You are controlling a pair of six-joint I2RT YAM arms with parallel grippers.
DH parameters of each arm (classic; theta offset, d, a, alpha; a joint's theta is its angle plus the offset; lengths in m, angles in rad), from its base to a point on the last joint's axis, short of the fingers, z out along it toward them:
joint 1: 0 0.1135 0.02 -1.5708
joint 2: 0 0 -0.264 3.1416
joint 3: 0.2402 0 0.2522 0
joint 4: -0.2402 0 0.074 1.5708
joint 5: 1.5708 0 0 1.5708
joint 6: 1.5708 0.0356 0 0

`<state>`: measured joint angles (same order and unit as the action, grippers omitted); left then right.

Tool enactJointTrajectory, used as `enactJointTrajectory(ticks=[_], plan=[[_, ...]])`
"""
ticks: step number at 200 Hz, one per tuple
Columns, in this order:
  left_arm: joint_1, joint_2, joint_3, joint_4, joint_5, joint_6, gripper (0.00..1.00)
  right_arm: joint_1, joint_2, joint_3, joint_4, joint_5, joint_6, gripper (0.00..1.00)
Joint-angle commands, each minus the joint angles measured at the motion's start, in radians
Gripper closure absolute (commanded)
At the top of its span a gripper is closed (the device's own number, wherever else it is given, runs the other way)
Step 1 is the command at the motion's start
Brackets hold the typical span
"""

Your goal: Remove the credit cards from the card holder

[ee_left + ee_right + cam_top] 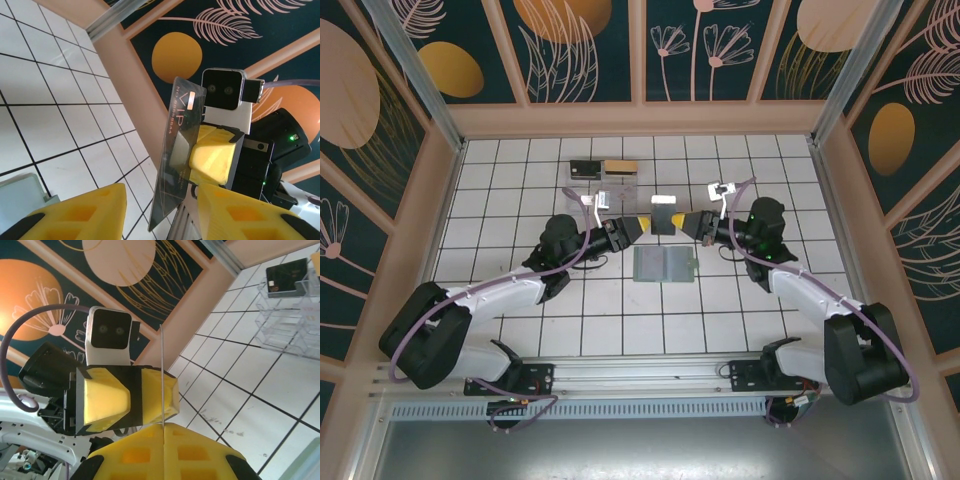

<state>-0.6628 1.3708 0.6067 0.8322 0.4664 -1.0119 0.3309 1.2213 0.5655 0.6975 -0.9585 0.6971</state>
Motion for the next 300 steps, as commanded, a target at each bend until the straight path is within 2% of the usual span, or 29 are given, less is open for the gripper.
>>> enactJointTrajectory(ticks=[1,12,25,51,102,130,141,165,182,188,202,226,249,274,300], plan=[[0.006,0.004,-0.011,0.087,0.044,-0.020,0.61,0.022,0.014,-0.007,0.071,-0.051,0.009,0.99],[0.006,0.007,-0.009,0.090,0.052,-0.022,0.61,0.028,0.019,-0.003,0.075,-0.056,0.011,0.99],[0.006,0.011,-0.008,0.092,0.061,-0.023,0.68,0.035,0.024,0.000,0.078,-0.061,0.012,0.99],[0.006,0.012,-0.011,0.102,0.076,-0.024,0.73,0.038,0.032,0.004,0.081,-0.059,0.015,0.99],[0.006,0.007,-0.018,0.104,0.096,-0.021,0.73,0.037,0.040,0.016,0.102,-0.054,0.031,0.99],[0.006,0.000,-0.025,0.100,0.095,-0.019,0.78,0.036,0.044,0.017,0.102,-0.055,0.031,1.00],[0.006,-0.004,-0.025,0.102,0.098,-0.018,0.84,0.039,0.047,0.017,0.107,-0.062,0.032,1.00],[0.006,-0.012,-0.024,0.106,0.101,-0.015,0.86,0.042,0.047,0.018,0.105,-0.065,0.033,0.99],[0.006,-0.017,-0.022,0.110,0.104,-0.014,0.96,0.045,0.049,0.021,0.095,-0.062,0.025,0.98],[0.006,-0.019,-0.023,0.108,0.104,-0.013,1.00,0.047,0.049,0.022,0.090,-0.059,0.024,0.95],[0.006,-0.028,-0.021,0.089,0.099,-0.003,1.00,0.046,0.047,0.027,0.060,-0.048,0.010,0.75],[0.006,-0.052,-0.015,0.025,0.083,0.029,1.00,0.048,0.030,0.027,0.024,-0.026,-0.015,0.65],[0.006,-0.079,0.009,-0.096,0.053,0.094,1.00,0.044,0.001,0.029,-0.046,0.028,-0.051,0.38],[0.006,-0.108,0.085,-0.349,-0.034,0.228,1.00,0.040,-0.052,0.031,-0.156,0.127,-0.099,0.26],[0.006,-0.115,0.188,-0.636,-0.176,0.395,1.00,0.045,-0.101,0.022,-0.237,0.209,-0.133,0.20]])
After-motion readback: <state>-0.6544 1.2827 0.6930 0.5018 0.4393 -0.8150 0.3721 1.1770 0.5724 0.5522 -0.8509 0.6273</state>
